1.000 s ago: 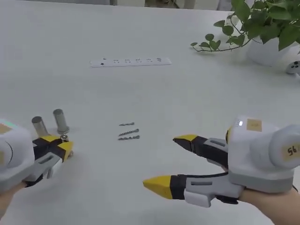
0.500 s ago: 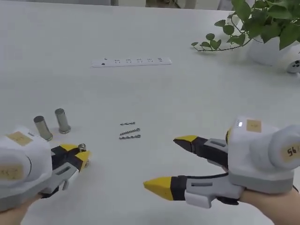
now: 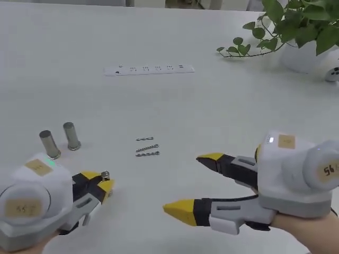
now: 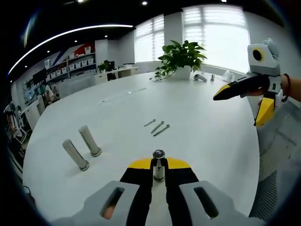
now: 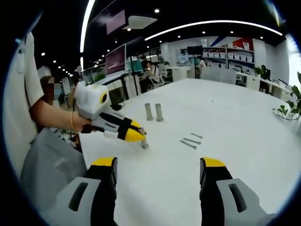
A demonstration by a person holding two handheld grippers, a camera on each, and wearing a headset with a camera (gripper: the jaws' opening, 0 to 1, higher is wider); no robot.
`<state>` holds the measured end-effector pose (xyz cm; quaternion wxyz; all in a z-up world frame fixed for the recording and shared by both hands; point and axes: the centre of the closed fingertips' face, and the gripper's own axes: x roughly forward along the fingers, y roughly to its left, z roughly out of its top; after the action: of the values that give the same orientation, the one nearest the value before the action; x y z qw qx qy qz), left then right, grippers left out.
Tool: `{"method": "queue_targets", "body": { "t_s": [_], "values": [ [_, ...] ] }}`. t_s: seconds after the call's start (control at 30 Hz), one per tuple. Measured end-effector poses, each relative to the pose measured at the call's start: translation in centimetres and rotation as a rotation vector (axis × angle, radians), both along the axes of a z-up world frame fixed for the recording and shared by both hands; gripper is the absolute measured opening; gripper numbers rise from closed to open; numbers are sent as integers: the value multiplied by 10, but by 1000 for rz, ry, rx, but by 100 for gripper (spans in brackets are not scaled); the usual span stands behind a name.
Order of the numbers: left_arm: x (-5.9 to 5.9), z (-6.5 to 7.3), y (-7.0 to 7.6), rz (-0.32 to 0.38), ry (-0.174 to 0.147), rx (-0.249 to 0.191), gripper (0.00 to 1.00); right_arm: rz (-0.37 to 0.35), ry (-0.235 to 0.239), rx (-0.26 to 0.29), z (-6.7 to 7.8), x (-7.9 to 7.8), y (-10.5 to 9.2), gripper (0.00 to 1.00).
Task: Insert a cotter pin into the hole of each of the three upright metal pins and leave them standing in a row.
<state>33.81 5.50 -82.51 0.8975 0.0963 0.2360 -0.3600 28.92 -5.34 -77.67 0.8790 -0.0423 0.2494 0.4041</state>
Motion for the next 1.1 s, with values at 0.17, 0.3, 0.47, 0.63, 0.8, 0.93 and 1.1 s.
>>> {"method": "queue_targets", "body": {
  "t_s": [0.17,0.3,0.47,0.63,0.8,0.93,1.1],
  "values": [
    [-2,0,-1,-13,-1,0,7,-3,0,0,0,0,-1,73],
    [-2,0,-2,-22,-2,-3,7,-2,0,1,0,0,0,73],
    [-1,0,-3,-38,1,-5,7,1,5,-1,-2,0,0,73],
    [0,0,-3,-47,5,-5,8,1,7,-3,-2,0,0,73],
    [2,0,-3,-44,-3,-1,16,-1,7,0,-2,1,0,73],
    [3,3,-4,-50,-10,-5,19,-2,8,1,-2,2,-1,73],
    [1,5,-3,-51,-8,-6,24,-2,4,1,-1,2,-1,72]
  ]
}}
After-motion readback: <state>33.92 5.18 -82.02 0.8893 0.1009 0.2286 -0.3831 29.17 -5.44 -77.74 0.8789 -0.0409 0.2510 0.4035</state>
